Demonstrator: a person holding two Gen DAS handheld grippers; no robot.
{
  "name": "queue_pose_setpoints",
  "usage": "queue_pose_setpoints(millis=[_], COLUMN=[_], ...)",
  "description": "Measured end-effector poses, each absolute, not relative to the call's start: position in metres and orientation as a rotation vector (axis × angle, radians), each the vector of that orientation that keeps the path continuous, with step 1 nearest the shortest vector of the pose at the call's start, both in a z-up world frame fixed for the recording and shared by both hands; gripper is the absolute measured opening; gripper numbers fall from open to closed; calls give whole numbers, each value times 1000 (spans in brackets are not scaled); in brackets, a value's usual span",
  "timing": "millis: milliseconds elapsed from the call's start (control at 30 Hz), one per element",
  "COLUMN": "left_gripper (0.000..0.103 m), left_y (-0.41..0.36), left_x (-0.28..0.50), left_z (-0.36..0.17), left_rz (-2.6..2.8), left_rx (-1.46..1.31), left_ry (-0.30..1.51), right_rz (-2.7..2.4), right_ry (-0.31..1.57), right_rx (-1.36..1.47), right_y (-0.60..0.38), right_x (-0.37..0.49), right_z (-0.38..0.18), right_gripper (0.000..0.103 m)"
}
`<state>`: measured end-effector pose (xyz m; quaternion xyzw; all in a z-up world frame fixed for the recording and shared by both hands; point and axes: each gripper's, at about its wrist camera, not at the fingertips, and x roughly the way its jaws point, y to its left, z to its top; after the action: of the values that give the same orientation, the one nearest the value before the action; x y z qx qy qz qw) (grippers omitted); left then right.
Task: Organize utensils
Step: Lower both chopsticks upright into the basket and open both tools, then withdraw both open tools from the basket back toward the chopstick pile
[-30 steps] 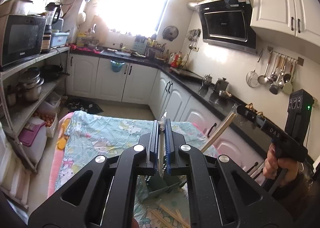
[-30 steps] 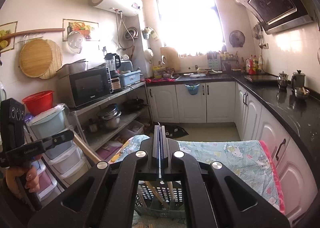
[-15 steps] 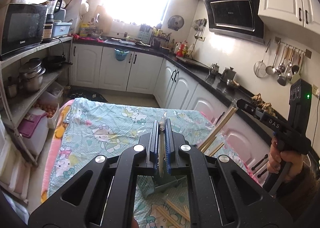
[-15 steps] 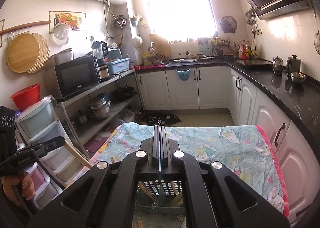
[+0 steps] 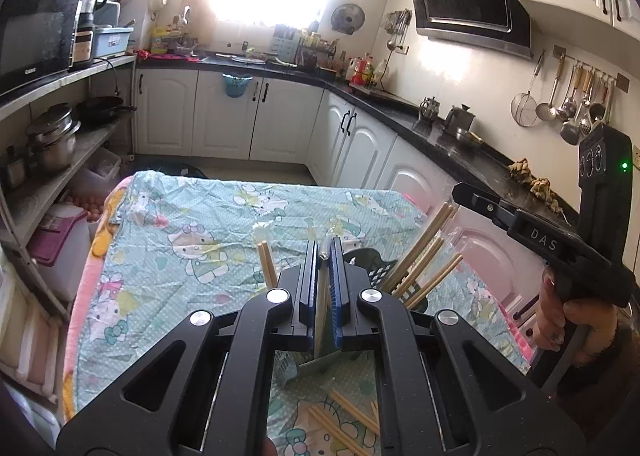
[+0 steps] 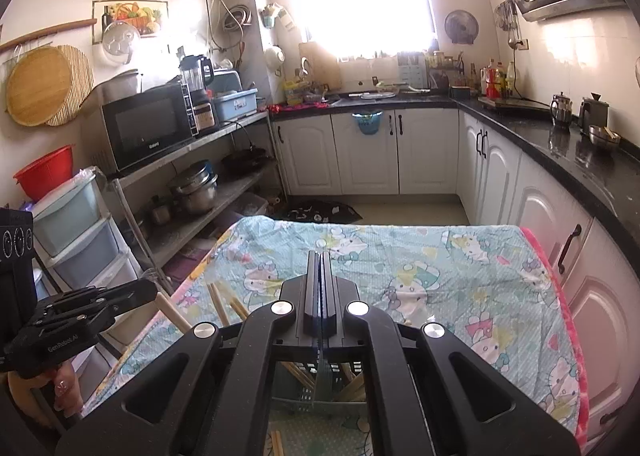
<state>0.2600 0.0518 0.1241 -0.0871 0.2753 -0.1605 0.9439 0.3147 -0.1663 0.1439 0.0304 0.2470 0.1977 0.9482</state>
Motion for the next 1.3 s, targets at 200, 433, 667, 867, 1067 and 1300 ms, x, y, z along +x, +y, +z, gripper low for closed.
queue_pose_setpoints(millis=[200,433,667,867,1067,1300], left_gripper=[3,29,41,61,84,93], left_y=[49,50,54,60,66,75], left_x=[264,266,262,256,246,229], left_z=[116,111,111,115,120,122], left_rz=[-323,-305,-292,-278,-259,-234], left_rx=[-183,-188,-196,-208,-213,-231], left_ry=[579,589,579,558,528,501], right_rz=[383,357,349,339,324,319], right_ry=[519,541,539,523,499,469], right_rx=[49,56,64,52,23,-21], right_y=[-166,-172,-178,-180,-180,-179], right_x=[317,320,316,309,299,282], right_z=[135,126,124,127,131,134], right_gripper=[1,24,32,40,49,55])
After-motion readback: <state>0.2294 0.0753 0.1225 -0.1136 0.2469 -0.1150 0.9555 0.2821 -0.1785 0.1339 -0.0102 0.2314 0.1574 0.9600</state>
